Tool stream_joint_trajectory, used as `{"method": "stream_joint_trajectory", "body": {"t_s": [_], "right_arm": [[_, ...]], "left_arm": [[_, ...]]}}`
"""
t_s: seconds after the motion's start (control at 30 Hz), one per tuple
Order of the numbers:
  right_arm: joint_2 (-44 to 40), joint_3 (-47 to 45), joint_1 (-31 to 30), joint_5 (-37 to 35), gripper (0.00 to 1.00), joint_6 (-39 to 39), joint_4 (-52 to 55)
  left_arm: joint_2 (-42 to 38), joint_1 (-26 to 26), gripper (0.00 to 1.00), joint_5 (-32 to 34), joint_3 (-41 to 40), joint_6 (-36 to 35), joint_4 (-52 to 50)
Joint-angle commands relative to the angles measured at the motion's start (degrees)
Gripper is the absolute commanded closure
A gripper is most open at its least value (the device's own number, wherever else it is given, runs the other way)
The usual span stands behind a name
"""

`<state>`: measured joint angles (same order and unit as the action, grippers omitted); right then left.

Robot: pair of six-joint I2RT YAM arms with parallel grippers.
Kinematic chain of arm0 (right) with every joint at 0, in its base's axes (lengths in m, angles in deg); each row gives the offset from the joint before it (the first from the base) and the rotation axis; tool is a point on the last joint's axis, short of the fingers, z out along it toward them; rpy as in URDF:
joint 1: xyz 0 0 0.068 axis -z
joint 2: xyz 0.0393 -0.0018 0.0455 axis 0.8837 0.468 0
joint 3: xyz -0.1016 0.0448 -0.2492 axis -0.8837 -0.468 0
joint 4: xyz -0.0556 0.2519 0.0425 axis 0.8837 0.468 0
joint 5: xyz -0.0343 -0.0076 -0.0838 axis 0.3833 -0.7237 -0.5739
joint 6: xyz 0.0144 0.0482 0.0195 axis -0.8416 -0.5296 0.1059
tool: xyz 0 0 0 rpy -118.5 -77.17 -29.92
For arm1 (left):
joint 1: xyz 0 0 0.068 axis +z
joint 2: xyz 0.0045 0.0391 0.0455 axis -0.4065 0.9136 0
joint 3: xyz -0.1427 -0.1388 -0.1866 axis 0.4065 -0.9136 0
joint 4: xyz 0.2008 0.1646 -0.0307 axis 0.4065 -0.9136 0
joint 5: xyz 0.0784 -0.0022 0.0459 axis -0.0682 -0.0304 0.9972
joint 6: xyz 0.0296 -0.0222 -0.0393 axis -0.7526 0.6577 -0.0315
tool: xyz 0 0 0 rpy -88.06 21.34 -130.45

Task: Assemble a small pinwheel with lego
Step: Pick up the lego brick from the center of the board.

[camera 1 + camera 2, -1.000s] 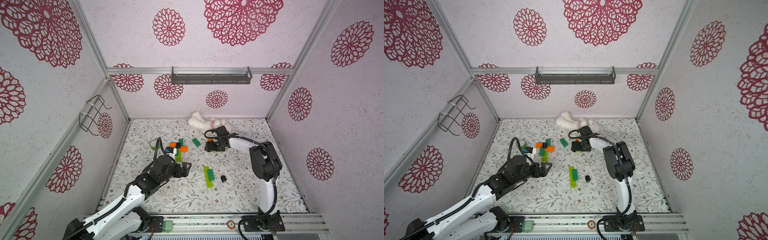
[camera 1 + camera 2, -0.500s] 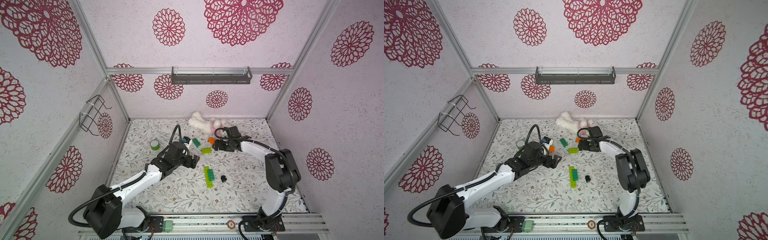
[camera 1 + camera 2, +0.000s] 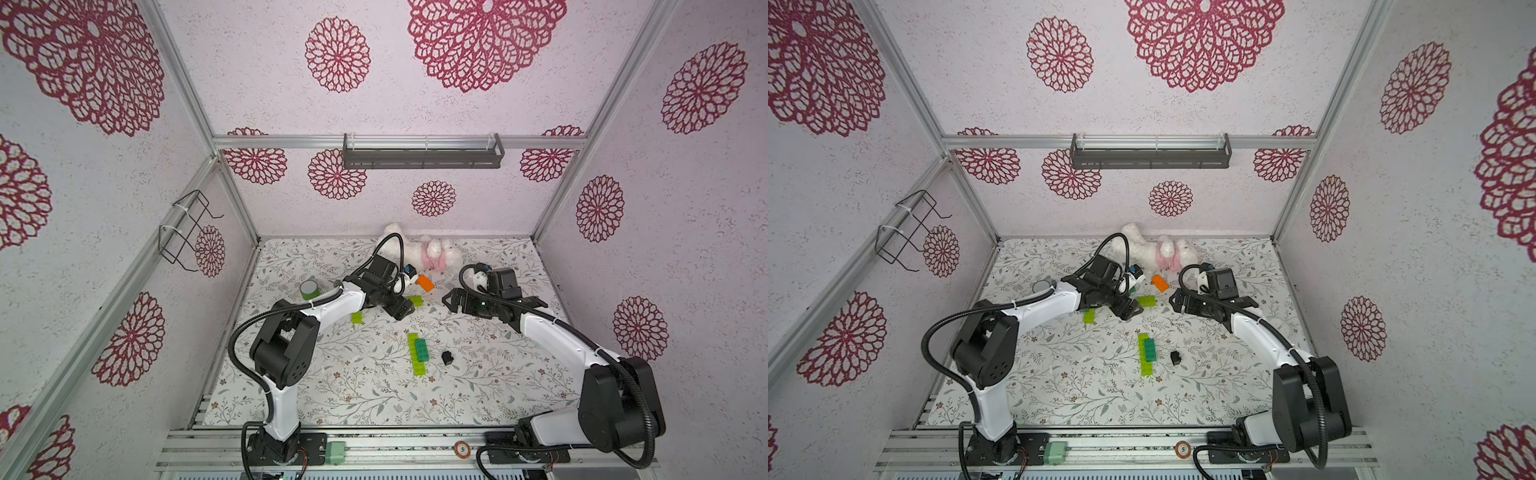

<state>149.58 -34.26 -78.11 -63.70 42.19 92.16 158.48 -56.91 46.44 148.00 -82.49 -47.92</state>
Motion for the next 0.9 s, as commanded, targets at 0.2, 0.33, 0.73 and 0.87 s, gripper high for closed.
{"method": "stream_joint_trajectory", "body": {"t_s": [0.2, 0.33, 0.73, 0.87], "right_arm": [[-5.8, -1.2, 0.2, 3.8, 0.01, 0.7, 3.7], [-6.6, -1.9, 0.3, 4.4, 0.01, 1.1, 4.9], [-7.6, -3.9, 0.3, 6.8, 0.01, -0.2, 4.5], [-7.4, -4.1, 0.2, 6.8, 0.01, -0.1, 4.8]], "left_arm": [[11.8, 0.6, 0.25, 3.1, 11.3, -15.3, -5.9], [15.0, 1.0, 0.29, 2.5, 14.3, -17.6, -7.0], [17.7, 1.3, 0.31, 2.7, 16.2, -19.8, -3.9], [19.6, 1.3, 0.3, 2.8, 19.1, -22.6, -7.7]]}}
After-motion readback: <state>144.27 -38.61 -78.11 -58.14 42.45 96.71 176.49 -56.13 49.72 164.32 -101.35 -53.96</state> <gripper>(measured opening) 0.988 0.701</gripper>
